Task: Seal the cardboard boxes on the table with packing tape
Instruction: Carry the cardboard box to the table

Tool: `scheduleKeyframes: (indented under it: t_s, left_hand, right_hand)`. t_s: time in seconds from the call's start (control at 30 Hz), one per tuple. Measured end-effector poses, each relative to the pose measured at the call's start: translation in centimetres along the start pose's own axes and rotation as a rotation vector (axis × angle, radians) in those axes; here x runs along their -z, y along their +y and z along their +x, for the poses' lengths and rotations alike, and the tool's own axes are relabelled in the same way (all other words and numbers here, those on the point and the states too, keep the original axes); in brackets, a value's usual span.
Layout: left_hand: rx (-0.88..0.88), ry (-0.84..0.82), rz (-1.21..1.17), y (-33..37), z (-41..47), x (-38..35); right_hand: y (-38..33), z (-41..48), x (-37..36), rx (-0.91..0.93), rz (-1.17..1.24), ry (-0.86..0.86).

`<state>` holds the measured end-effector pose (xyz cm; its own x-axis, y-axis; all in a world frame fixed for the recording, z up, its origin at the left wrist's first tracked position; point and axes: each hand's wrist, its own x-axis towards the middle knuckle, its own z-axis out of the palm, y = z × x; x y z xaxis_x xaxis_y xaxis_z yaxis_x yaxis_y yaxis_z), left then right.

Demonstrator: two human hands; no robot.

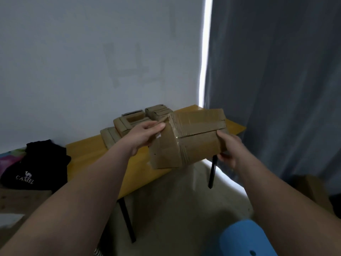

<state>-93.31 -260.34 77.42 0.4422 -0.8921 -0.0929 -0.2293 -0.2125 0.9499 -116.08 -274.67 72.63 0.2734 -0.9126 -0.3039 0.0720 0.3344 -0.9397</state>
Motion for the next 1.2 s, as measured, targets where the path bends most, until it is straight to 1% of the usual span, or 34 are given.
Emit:
scheduleKeyframes:
  t_s: [0.1,0.23,0.4,0.6,0.77,0.9,1.0,1.1,1.2]
  left_hand:
    - [0.038,0.073,0.048,0.3,2.4,-0.9]
    - [0.079,0.123,0.103,-0.5,6.2,-0.8]
    - [0.131,0.146,0.049,-2.3,11.3,-0.6]
    - [0.192,0.196,0.02,-4.8,18.9,1.0]
    - [0.34,0.208,-0.019,-7.9,25.7,4.4]
    - [0.449,0.257,-0.139,-9.7,30.5,7.1]
    - [0.537,0.285,-0.17,-11.2,32.3,7.8]
    - [0.611,0.292,-0.193,-12.5,33.4,8.2]
    - [0.682,0.29,-0.212,-13.8,34.6,8.3]
  right_hand:
    - [0.1,3.3,-0.6,-0.024,0.002,-0.049]
    - [0.0,7.3,-1.7,-0.062,-0.022,-0.058]
    - [-0.2,12.3,-3.8,-0.079,-0.109,-0.063]
    - [-0.5,20.7,-7.8,-0.031,-0.199,-0.022]
    - [-0.5,28.1,-13.3,-0.044,-0.318,-0.051]
    - [-1.0,32.6,-17.3,-0.083,-0.382,-0.116]
    - [-0.4,35.3,-19.1,-0.171,-0.425,-0.163]
    - [-0.1,37.6,-20.5,-0.207,-0.482,-0.209]
    - [0.3,39.4,-21.0,-0.251,-0.528,-0.203]
